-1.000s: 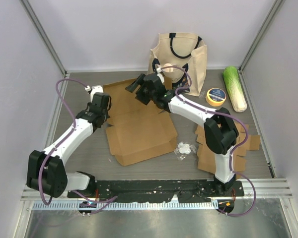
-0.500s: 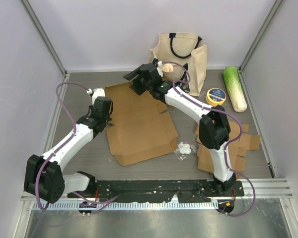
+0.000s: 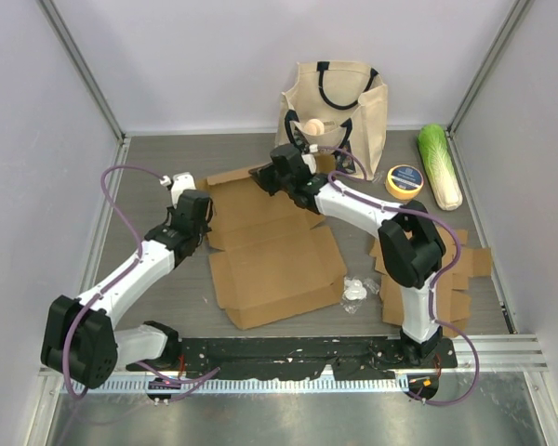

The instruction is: Fold the paper box

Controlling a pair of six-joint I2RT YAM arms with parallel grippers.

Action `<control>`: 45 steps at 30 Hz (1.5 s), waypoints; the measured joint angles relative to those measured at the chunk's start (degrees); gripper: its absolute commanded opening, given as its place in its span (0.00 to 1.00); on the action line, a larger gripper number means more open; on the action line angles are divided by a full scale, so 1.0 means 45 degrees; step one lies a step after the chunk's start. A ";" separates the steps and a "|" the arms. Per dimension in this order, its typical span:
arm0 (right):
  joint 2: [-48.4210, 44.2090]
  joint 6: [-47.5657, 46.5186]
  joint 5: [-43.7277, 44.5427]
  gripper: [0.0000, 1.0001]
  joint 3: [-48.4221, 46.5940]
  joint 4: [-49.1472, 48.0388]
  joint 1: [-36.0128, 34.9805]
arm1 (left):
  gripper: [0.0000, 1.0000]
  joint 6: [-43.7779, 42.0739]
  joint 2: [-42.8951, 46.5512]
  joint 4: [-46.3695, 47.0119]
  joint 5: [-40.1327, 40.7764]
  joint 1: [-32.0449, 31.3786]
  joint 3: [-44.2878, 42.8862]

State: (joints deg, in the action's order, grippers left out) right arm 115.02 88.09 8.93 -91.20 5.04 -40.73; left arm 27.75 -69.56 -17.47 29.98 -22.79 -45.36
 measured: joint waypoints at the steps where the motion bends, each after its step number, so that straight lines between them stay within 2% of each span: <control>1: -0.0248 0.0151 0.0078 0.05 0.0423 -0.0204 -0.0034 | 0.00 0.0194 0.0117 0.0117 0.0000 -0.0029 0.0185; 6: -0.1277 0.0529 0.0486 0.05 0.1962 -0.1341 -0.0267 | 0.00 0.1151 0.0782 0.0520 -0.0010 -0.0175 0.0894; 13: -0.1302 0.0563 0.0510 0.03 0.2050 -0.2701 -0.0340 | 0.00 0.1647 0.1161 0.0933 0.0243 -0.0199 0.0971; 20: -0.1219 0.0719 0.0714 0.01 0.2229 -0.4522 -0.0437 | 0.00 0.1214 0.0962 0.1899 0.1073 -0.0185 0.0821; 27: -0.1219 0.0767 0.1161 0.01 0.4629 -0.8879 -0.0437 | 0.00 0.1030 -0.0092 0.2501 0.1175 -0.0039 0.0272; 34: -0.1219 0.0442 0.1447 0.01 0.6975 -1.2216 -0.0423 | 0.00 0.1083 -0.0267 0.2968 0.0325 -0.0010 0.0549; 45: -0.1219 -0.0384 0.1282 0.01 0.9092 -1.5786 -0.0398 | 0.00 0.1180 0.0719 0.3342 -0.1336 0.0000 0.1593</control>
State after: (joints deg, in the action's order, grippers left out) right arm 109.54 86.37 14.70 -50.28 -66.00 -42.52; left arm 33.06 -66.32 -2.44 23.97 -22.79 -38.20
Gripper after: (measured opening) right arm 0.079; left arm 0.020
